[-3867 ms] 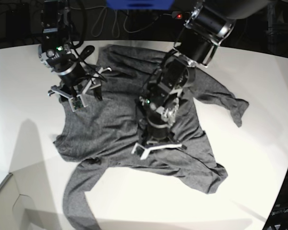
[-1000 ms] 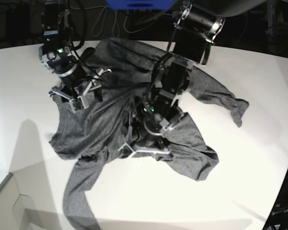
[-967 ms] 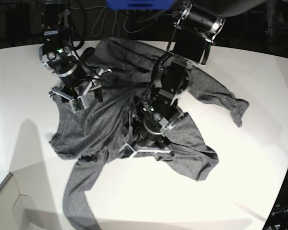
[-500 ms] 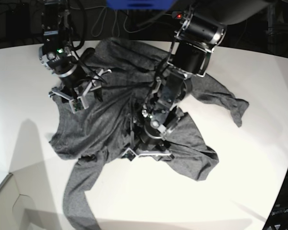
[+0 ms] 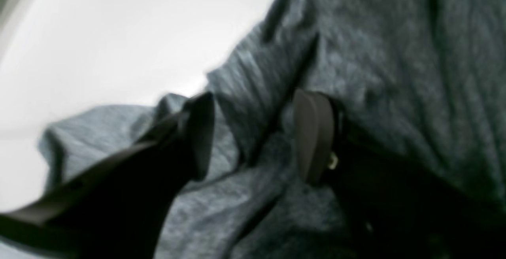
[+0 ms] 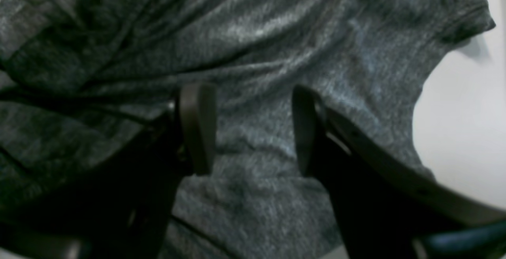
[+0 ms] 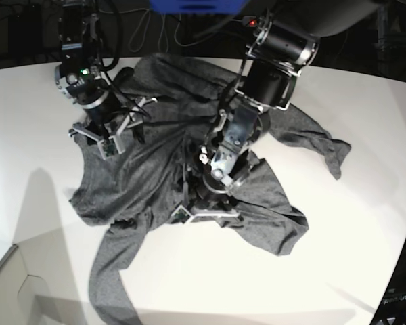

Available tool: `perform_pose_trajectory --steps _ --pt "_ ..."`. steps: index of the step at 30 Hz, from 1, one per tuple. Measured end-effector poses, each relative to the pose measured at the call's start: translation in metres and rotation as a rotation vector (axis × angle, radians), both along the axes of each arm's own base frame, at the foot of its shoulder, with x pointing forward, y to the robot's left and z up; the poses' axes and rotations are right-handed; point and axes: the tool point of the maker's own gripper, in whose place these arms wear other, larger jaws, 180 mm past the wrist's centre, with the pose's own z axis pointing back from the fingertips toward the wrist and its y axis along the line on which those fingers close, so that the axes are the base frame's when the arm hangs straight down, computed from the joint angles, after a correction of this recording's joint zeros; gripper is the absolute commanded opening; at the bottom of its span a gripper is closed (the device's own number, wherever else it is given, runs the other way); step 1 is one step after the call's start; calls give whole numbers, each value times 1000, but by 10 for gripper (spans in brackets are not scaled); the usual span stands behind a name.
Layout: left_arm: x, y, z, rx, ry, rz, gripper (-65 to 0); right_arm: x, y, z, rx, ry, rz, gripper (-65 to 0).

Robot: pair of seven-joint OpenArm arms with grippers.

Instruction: Layout the t-shirt on the table in an organized manner, then fold the t-shirt properly

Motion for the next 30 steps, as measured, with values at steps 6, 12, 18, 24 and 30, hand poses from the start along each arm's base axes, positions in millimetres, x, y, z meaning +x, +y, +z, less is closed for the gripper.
perform_pose_trajectory --steps 6,12,18,24,30 --pt "-1 -8 -3 -84 47 16 -418 0 0 0 1 -1 0 -340" --pt "5 -14 6 -148 56 30 -650 -1 0 -4 2 12 -1 -340" --pt "14 -15 23 -152 16 29 -650 -4 -1 -13 2 37 -3 -340" --pt "43 -20 88 -199 -147 13 -650 -4 -1 -13 4 34 -3 -340" --pt "59 -10 108 -167 -179 28 -650 -4 -1 -13 3 36 -3 -340"
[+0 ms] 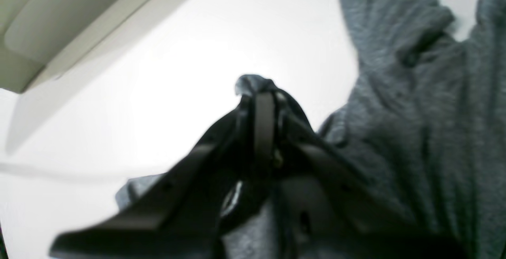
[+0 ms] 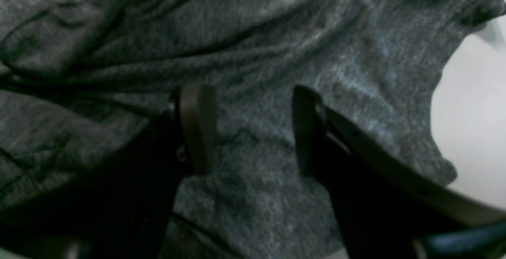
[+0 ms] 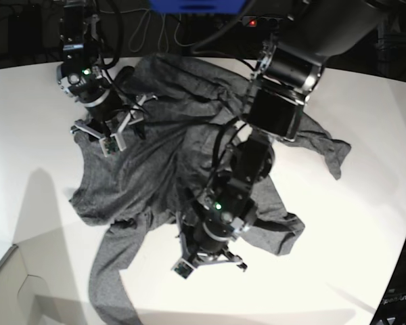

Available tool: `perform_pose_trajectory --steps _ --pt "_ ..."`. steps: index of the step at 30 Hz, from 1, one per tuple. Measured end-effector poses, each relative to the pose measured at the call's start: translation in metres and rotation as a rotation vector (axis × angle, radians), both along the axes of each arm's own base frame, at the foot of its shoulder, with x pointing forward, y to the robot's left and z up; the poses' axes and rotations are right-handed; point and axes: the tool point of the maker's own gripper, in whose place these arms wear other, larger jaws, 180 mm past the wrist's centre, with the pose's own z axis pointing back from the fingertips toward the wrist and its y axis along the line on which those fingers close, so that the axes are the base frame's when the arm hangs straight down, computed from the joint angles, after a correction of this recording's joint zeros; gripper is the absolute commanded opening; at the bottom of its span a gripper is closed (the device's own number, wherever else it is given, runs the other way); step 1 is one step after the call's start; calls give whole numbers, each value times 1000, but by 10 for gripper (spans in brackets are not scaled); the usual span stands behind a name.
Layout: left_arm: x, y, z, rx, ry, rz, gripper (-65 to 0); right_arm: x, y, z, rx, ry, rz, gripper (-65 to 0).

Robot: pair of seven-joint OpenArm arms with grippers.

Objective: Layout the t-shirt on the table in an organized manner, then fold the t-shirt properly
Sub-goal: 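Release the fabric and raise the left gripper away from the shirt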

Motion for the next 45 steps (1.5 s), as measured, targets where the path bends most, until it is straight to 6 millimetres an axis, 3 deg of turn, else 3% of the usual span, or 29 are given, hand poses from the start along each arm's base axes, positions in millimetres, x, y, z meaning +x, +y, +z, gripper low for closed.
perform_pose_trajectory --steps 11,18,21,24,29,31,33,37,41,45 --pt "2 5 1 8 -4 2 -650 0 0 0 0 0 0 -340" --pt "4 46 20 96 -13 71 -650 0 0 0 1 0 0 -340" --pt "1 66 40 129 -38 114 -650 0 0 0 0 0 0 -340" --pt "-18 82 59 143 -80 146 -650 0 1 0 1 2 3 -340" --pt "-58 116 61 177 -69 203 -650 3 0 2 0 -4 2 -340" --pt "-72 139 61 160 -71 261 -650 7 1 5 3 -18 3 -340" --pt "-86 164 50 163 -44 316 -650 9 1 6 1 -22 3 -340" --pt "-118 214 10 267 96 345 -650 9 0 6 -1 -19 3 -339" --pt "-132 252 3 294 139 397 -650 30 2 22 0 -76 7 -320" --pt "-144 270 -5 290 173 439 -650 48 20 40 14 -131 50 -280"
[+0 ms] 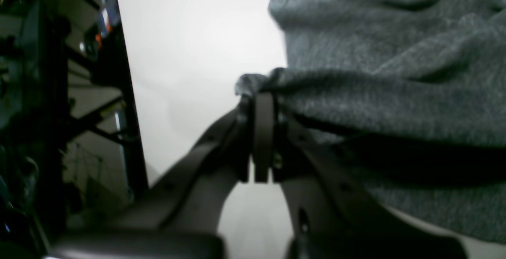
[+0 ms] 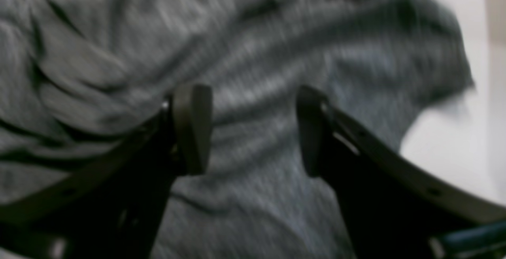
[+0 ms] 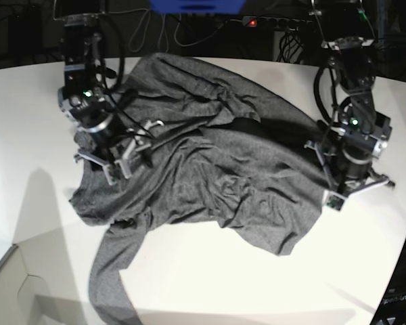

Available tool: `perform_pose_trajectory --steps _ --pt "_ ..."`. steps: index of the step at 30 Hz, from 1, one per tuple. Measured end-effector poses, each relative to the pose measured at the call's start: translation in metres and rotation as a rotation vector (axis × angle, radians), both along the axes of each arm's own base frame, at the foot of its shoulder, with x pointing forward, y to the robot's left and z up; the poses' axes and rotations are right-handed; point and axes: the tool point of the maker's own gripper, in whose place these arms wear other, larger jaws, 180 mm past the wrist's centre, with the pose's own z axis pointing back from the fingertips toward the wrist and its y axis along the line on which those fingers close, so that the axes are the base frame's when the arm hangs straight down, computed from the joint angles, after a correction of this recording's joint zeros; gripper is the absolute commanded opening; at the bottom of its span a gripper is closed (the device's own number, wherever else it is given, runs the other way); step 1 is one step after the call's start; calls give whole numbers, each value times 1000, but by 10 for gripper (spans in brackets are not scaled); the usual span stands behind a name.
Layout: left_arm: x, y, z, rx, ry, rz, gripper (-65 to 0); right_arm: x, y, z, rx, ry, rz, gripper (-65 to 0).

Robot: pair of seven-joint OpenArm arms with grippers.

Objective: Layout the t-shirt on the table in an organized manner, then fold the t-shirt properly
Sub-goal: 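Release the fabric and raise the left gripper away from the shirt, then grasp the shirt edge with the right gripper and pull it toward the hem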

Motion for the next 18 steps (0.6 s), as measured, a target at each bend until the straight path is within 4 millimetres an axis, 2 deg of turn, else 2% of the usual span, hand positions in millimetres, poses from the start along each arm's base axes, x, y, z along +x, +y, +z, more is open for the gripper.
perform_pose_trajectory --steps 2,5,10,13,15,18 --pt "-7 6 -6 3 19 16 -650 8 14 8 0 -21 38 -270" --pt "-21 9 -19 4 61 25 -650 24 54 15 10 -50 151 -271" --pt "-32 8 -29 4 93 24 -650 42 115 -8 53 28 265 -277" --pt "-33 7 -27 3 87 21 -650 62 131 -23 60 84 267 -277" --pt "-32 7 -27 4 86 21 -650 81 140 -22 92 67 269 -277" --pt "-32 7 -25 5 84 21 -650 96 142 -31 111 67 267 -277"
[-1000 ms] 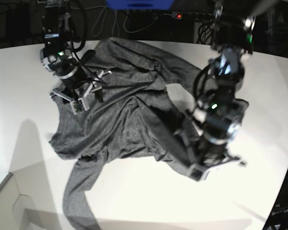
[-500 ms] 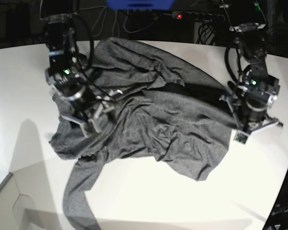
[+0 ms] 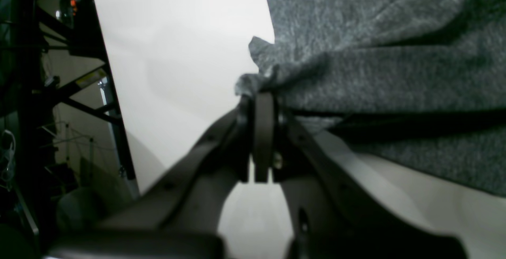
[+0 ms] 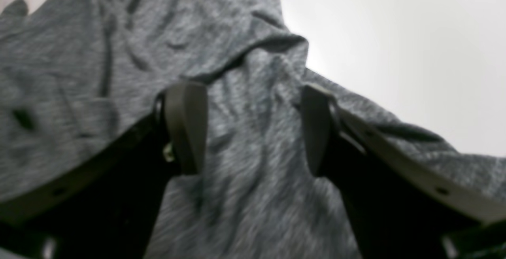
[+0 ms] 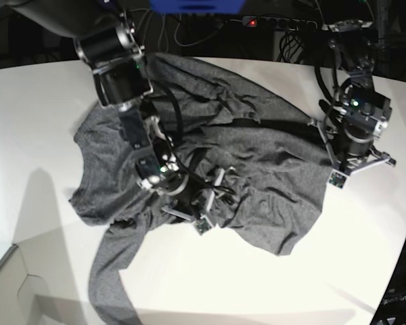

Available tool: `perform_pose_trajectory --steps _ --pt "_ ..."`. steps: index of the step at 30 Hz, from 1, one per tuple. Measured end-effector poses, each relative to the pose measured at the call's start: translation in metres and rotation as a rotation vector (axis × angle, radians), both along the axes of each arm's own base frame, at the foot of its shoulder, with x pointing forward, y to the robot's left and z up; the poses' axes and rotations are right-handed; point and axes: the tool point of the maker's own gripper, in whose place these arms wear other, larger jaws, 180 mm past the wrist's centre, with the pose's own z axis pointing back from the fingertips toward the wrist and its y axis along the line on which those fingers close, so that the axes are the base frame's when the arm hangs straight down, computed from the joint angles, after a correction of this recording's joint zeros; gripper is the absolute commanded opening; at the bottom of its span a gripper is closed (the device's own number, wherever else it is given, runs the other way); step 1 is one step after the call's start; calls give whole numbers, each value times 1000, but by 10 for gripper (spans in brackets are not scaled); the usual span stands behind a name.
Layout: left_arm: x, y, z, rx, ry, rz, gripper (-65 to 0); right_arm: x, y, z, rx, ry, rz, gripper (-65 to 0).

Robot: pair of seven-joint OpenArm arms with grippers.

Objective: Layout the t-shirt on the table in an organized manner, then fold the t-shirt properly
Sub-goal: 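Grasp the shirt edge with the right gripper and pull it toward the hem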

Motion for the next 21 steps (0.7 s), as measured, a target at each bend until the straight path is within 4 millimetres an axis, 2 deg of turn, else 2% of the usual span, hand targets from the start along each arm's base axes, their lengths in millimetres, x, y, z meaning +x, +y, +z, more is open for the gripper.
perform_pose_trajectory --steps 4,7,9,11,16,21 --pt "0 0 2 2 -5 0 -650 4 -5 -24 -5 40 -8 -278" --pt "0 2 2 -3 -7 6 -650 6 -4 -28 17 33 -13 -278" --pt "-2 10 3 -1 -11 32 -650 4 -4 -33 27 36 -16 -287" --pt "-3 17 5 10 -13 49 -650 4 -7 -35 39 27 -23 -342" --pt "-7 24 4 4 -15 70 -650 10 -23 -35 30 3 -41 -640" --pt "-14 24 -1 5 5 75 -650 24 -26 -24 16 -16 -42 -650"
